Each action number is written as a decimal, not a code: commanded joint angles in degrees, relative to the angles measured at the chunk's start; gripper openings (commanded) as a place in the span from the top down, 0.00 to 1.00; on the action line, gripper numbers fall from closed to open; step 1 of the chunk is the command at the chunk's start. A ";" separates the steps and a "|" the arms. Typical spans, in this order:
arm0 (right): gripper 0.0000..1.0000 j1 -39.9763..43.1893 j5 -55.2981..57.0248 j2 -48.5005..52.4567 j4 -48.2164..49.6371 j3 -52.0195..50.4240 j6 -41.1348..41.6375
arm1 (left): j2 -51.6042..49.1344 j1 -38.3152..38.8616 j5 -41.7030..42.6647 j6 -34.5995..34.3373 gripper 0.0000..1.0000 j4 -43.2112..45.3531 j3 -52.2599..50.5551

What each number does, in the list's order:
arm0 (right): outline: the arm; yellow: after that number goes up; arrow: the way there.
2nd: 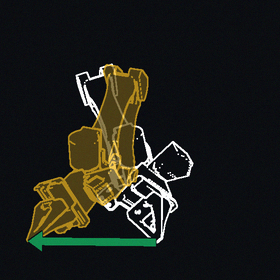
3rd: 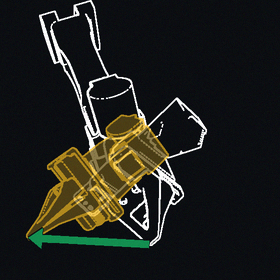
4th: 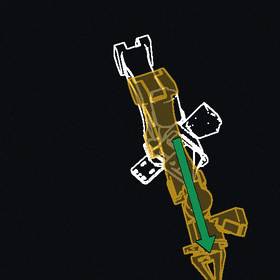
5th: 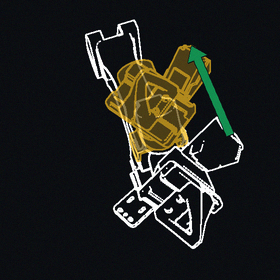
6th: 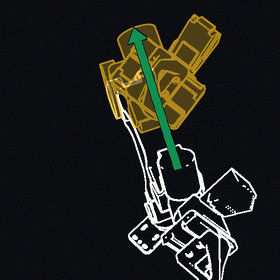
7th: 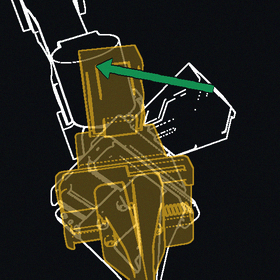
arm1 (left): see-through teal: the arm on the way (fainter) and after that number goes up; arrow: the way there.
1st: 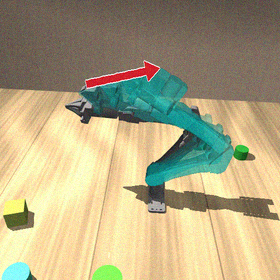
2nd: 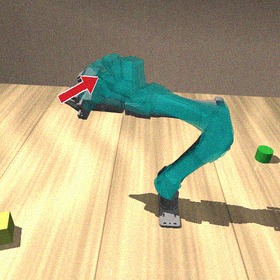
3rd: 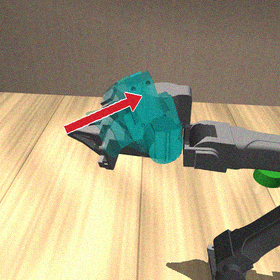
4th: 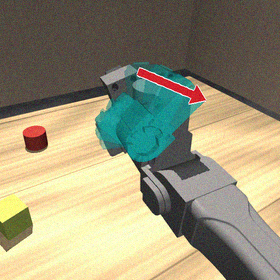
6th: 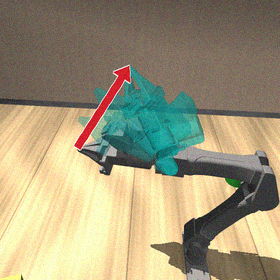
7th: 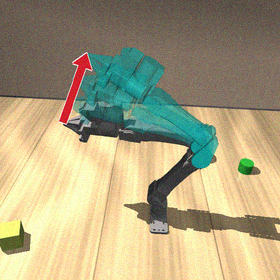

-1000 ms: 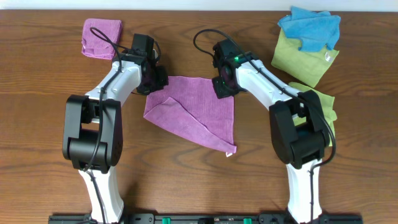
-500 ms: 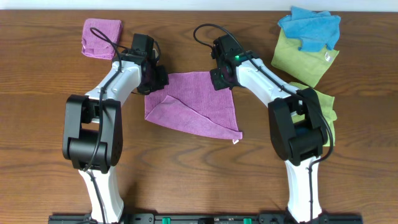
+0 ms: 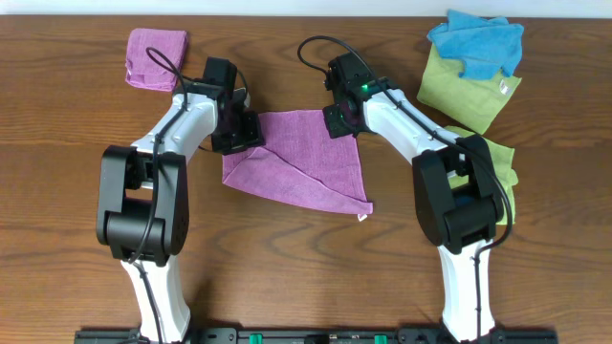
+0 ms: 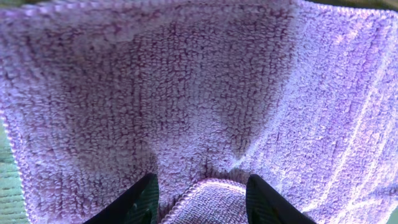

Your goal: Fold the cloth

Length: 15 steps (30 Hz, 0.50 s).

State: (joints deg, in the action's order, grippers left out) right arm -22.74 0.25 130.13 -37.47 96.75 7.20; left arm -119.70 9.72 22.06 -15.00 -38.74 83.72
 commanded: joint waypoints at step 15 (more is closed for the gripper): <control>0.99 0.59 1.22 4.59 -1.09 -0.72 -0.48 | -1.05 3.48 -3.21 3.85 0.61 0.55 -0.11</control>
State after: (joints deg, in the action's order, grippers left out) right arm -22.74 0.27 130.37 -37.91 97.25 7.18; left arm -119.70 13.30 20.36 -12.82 -37.67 83.72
